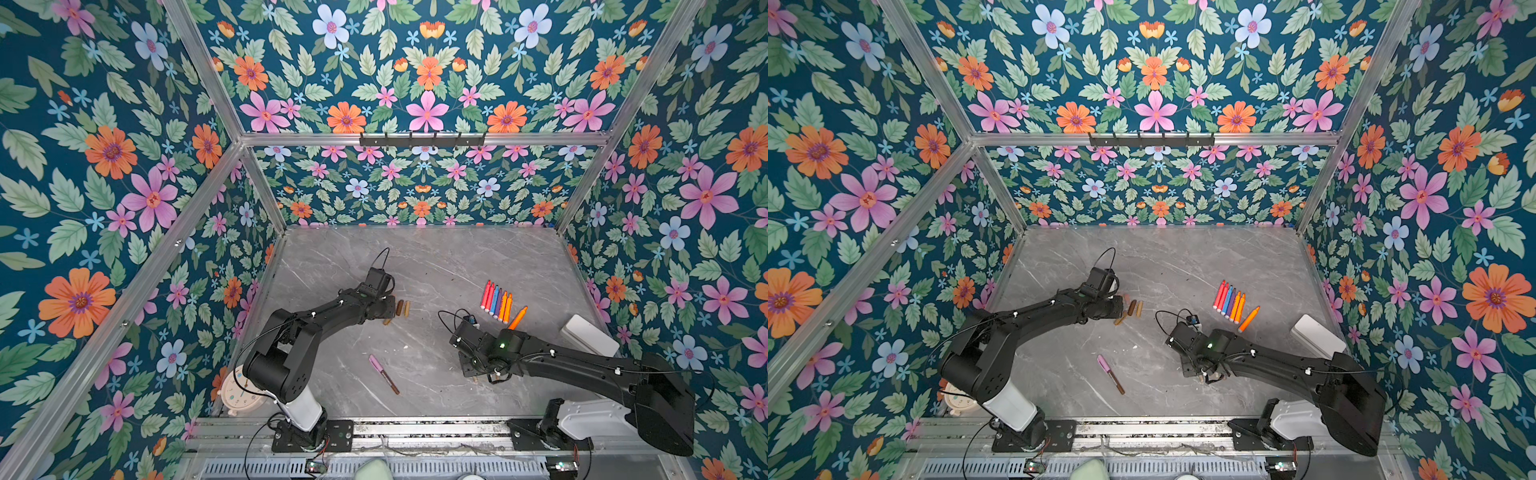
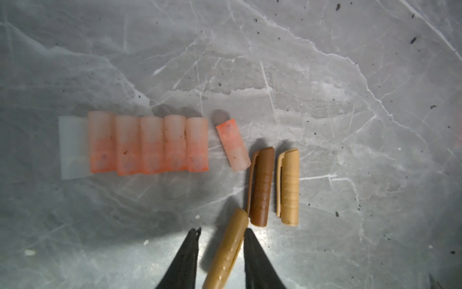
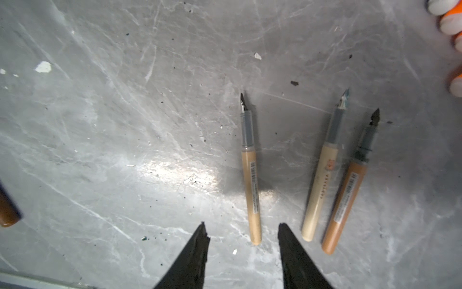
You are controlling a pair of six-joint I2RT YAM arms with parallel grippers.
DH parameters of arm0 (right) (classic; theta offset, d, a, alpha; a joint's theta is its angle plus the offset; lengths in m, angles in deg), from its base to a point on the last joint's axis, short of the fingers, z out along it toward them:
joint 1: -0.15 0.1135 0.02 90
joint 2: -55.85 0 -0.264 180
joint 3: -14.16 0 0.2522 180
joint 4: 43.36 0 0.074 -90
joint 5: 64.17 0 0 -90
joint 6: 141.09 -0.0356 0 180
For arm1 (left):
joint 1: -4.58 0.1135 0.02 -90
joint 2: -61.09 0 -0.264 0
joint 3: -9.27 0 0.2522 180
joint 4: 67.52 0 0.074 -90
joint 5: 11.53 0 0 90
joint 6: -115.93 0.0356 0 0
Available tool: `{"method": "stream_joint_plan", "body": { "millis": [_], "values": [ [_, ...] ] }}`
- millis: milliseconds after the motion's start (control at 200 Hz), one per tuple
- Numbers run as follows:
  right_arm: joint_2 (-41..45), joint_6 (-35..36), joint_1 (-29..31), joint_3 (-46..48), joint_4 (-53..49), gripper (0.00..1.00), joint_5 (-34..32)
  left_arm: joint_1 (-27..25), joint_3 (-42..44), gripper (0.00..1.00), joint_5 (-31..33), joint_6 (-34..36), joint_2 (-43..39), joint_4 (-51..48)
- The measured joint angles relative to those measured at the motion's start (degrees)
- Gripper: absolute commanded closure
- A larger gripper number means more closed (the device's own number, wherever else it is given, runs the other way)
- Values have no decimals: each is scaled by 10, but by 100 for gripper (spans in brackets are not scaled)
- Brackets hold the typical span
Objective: Open the pen caps
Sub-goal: 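Open the left gripper to release the brown cap beside the tan cap, then move the right gripper to the pink-capped brown pen while the left gripper rises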
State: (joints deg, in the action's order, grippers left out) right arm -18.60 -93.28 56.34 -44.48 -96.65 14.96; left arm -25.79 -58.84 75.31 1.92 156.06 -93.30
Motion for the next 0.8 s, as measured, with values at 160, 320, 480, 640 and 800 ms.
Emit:
{"method": "stream_joint_plan", "body": {
  "millis": [160, 320, 480, 640, 800],
  "values": [
    [-3, 7, 25, -11, 7, 54, 3, 0, -1, 67, 3, 1, -22, -5],
    [-65, 36, 82, -54, 59, 54, 47, 0, 26, 67, 12, -6, -113, 15],
    [-186, 49, 132, -128, 125, 56, 100, 0, 77, 64, 48, -26, -253, 63],
    [-320, 52, 169, -240, 148, 56, 133, 1, 128, 61, 96, -33, -379, 108],
    [-384, 60, 182, -312, 136, 56, 137, 1, 150, 61, 126, -40, -438, 121]
  ]
}}
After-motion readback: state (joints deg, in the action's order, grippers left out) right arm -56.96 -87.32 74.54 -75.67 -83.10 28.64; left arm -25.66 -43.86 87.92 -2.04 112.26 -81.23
